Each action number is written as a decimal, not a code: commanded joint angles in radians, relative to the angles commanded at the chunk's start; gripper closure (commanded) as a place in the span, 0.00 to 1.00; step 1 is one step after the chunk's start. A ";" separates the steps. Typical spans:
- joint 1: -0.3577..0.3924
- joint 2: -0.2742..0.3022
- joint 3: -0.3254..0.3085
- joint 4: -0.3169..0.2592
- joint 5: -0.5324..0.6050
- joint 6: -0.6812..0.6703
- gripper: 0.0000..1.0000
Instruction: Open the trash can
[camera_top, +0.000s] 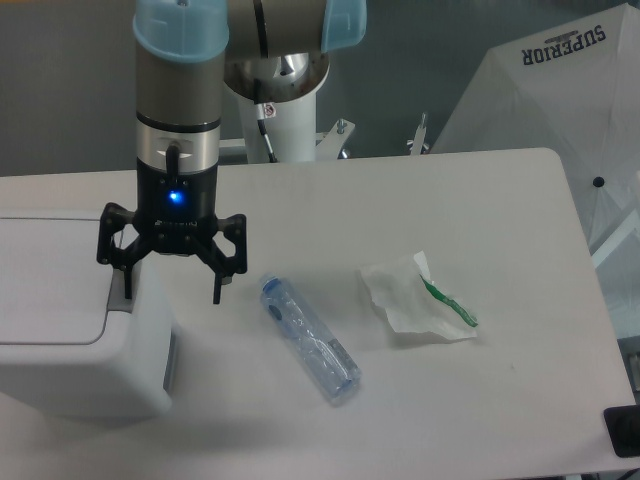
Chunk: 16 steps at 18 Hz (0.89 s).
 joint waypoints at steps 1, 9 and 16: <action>-0.002 0.002 -0.002 0.000 0.000 0.000 0.00; -0.009 -0.005 -0.005 0.002 0.000 0.005 0.00; -0.009 -0.006 -0.005 0.002 0.002 0.006 0.00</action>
